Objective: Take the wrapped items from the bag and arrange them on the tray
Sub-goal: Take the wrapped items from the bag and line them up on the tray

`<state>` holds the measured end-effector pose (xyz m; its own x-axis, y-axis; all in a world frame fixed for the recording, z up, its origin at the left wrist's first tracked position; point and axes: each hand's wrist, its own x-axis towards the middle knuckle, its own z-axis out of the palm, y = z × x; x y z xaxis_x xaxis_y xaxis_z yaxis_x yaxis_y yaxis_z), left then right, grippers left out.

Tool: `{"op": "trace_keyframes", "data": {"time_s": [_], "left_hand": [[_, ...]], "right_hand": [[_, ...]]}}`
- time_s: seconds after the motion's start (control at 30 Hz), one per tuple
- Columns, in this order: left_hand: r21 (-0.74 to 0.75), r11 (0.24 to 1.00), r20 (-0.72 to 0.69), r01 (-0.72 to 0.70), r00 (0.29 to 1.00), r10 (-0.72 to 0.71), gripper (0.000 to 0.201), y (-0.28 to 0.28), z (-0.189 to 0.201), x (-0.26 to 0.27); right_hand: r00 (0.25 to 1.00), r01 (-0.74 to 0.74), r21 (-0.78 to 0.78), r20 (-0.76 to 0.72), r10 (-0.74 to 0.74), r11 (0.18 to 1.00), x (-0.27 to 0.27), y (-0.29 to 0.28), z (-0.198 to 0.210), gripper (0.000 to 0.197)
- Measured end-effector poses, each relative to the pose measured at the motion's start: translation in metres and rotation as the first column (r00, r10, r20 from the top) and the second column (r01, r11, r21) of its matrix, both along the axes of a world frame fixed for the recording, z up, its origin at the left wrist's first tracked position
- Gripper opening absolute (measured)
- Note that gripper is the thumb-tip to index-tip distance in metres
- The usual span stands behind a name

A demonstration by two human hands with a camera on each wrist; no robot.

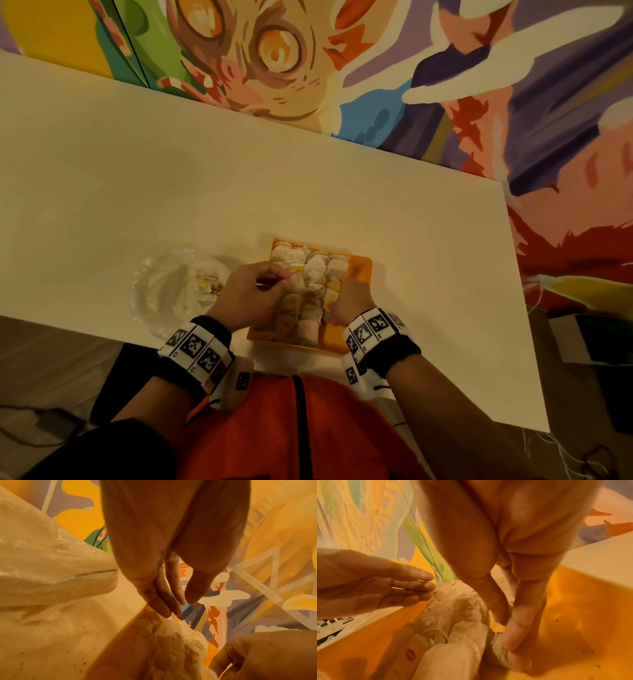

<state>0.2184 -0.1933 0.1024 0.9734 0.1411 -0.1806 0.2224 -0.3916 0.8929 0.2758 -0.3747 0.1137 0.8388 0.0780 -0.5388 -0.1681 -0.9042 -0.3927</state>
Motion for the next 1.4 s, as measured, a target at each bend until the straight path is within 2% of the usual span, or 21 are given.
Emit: {"op": "trace_keyframes", "data": {"time_s": [0.07,0.13,0.17,0.3,0.43,0.5,0.6,0.7,0.8,0.97,1.07,1.13,1.2,1.3,1.4], "left_hand": [[0.005,1.000,0.001,-0.008,1.000,0.008,0.009,-0.002,0.000,0.000],[0.020,1.000,0.002,-0.013,1.000,0.013,0.011,-0.004,0.002,-0.001],[0.015,1.000,0.007,-0.022,1.000,0.022,0.012,-0.005,0.002,-0.002],[-0.090,0.991,0.057,-0.094,0.993,0.099,0.013,-0.002,0.011,-0.014],[-0.180,0.940,0.017,-0.291,0.954,0.298,0.017,0.017,0.023,-0.045],[-0.111,0.908,-0.016,-0.405,0.914,0.405,0.016,0.036,0.023,-0.058],[0.121,0.875,-0.126,-0.468,0.867,0.481,0.013,0.063,0.017,-0.071],[0.191,0.880,-0.227,-0.435,0.852,0.471,0.025,0.079,0.009,-0.065],[0.251,0.917,-0.264,-0.309,0.890,0.372,0.051,0.086,0.000,-0.046],[0.265,0.944,-0.338,-0.198,0.898,0.283,0.069,0.092,-0.019,-0.021],[0.211,0.963,-0.395,-0.170,0.886,0.243,0.078,0.096,-0.028,-0.014],[0.247,0.961,-0.384,-0.125,0.898,0.216,0.080,0.099,-0.031,-0.012],[0.275,0.958,-0.360,-0.082,0.915,0.182,0.073,0.099,-0.034,-0.010],[0.299,0.954,-0.355,-0.005,0.928,0.116,0.044,0.094,-0.036,-0.009],[0.336,0.939,-0.309,0.076,0.950,0.034,0.030,0.091,-0.037,-0.009]], "right_hand": [[0.997,-0.071,-0.047,-0.044,0.069,0.996,0.001,-0.002,-0.003,0.038],[0.973,-0.222,-0.157,-0.107,0.207,0.962,0.003,-0.005,-0.001,0.022],[0.966,-0.240,-0.156,-0.133,0.221,0.958,0.005,-0.007,0.001,0.021],[0.975,-0.197,-0.065,-0.112,0.189,0.978,0.005,-0.015,0.006,0.024],[0.985,-0.140,-0.043,-0.106,0.135,0.989,0.003,-0.020,0.010,0.029],[0.993,-0.113,-0.024,-0.049,0.112,0.993,0.003,-0.017,0.018,0.032],[0.993,-0.108,0.136,0.067,0.100,0.985,-0.002,-0.003,0.033,0.030],[0.981,-0.169,0.302,0.141,0.131,0.938,-0.009,0.023,0.045,0.018],[0.962,-0.274,0.371,0.111,0.251,0.887,-0.017,0.062,0.051,0.020],[0.895,-0.445,0.221,0.064,0.442,0.868,-0.021,0.122,0.042,0.048],[0.886,-0.459,0.175,0.020,0.463,0.871,-0.020,0.139,0.032,0.050],[0.892,-0.445,0.157,-0.007,0.452,0.881,-0.019,0.142,0.025,0.050],[0.904,-0.418,0.161,-0.026,0.427,0.894,-0.018,0.142,0.020,0.051],[0.915,-0.385,0.177,-0.055,0.400,0.906,-0.016,0.142,0.016,0.053],[0.924,-0.360,0.189,-0.066,0.377,0.914,-0.012,0.143,0.012,0.059]]}}
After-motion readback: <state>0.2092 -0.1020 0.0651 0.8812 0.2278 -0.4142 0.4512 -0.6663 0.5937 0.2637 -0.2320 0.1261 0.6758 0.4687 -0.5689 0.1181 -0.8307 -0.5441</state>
